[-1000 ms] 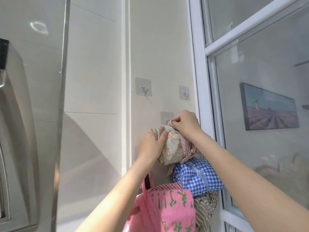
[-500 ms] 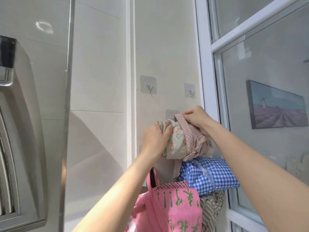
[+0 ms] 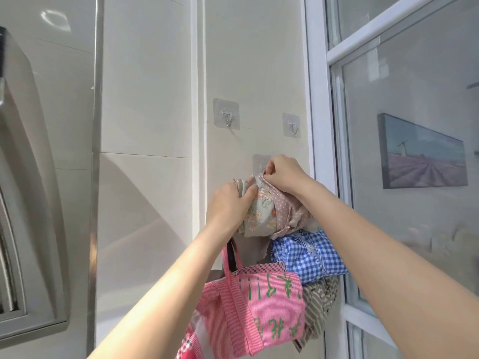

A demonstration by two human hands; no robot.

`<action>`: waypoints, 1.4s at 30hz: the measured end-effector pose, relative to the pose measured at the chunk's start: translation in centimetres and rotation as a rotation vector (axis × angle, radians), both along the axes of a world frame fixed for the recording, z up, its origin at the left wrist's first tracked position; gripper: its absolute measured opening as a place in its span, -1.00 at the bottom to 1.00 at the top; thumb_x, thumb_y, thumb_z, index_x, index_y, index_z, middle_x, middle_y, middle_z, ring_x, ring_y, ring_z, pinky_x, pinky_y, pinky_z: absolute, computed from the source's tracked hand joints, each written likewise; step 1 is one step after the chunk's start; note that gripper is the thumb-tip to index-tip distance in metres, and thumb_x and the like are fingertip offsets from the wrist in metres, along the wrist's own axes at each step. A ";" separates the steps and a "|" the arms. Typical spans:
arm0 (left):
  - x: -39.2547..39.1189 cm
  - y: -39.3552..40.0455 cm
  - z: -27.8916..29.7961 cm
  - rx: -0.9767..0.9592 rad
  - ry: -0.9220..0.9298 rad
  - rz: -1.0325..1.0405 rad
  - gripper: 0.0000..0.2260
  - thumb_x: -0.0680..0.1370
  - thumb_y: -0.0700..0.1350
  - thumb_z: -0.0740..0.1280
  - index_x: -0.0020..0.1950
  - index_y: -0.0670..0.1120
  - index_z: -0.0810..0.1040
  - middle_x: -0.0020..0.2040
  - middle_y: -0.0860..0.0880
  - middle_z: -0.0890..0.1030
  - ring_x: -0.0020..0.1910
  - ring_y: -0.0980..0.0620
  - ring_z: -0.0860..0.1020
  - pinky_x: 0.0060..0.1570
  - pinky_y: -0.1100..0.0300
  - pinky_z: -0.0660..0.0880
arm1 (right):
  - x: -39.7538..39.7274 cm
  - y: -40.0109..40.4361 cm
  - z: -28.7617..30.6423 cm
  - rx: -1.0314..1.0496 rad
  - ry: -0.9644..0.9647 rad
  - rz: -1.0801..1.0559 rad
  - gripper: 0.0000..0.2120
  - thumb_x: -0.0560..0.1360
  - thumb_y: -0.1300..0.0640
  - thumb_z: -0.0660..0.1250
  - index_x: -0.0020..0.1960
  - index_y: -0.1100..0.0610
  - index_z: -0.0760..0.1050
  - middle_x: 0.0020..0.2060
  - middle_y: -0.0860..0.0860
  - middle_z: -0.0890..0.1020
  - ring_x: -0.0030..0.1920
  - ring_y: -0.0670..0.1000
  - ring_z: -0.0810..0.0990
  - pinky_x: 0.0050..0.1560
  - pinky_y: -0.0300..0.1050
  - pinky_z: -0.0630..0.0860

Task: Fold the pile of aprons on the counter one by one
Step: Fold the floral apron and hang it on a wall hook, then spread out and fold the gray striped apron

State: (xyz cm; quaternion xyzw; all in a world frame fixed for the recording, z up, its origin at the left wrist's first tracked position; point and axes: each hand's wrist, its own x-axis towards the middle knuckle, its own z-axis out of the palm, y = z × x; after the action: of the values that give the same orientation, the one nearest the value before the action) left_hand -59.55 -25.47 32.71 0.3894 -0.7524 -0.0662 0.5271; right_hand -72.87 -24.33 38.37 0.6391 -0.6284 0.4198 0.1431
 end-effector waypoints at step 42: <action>52.0 15.5 -35.9 0.878 -0.557 0.259 -0.83 0.55 -0.22 0.25 0.07 -0.15 0.59 0.07 -0.07 0.62 0.08 -0.03 0.56 0.09 0.17 0.45 | 48.9 9.7 -40.1 1.015 0.211 0.732 -0.76 0.54 0.25 0.17 0.06 0.28 0.57 0.05 0.17 0.63 0.09 0.13 0.57 0.13 -0.03 0.48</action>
State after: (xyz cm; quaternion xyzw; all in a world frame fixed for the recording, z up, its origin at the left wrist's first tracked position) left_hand -7.53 -9.95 -3.22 0.6656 -0.7113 -0.2033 0.0988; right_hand -24.01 -14.62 -1.68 0.8388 -0.4724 0.0264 -0.2695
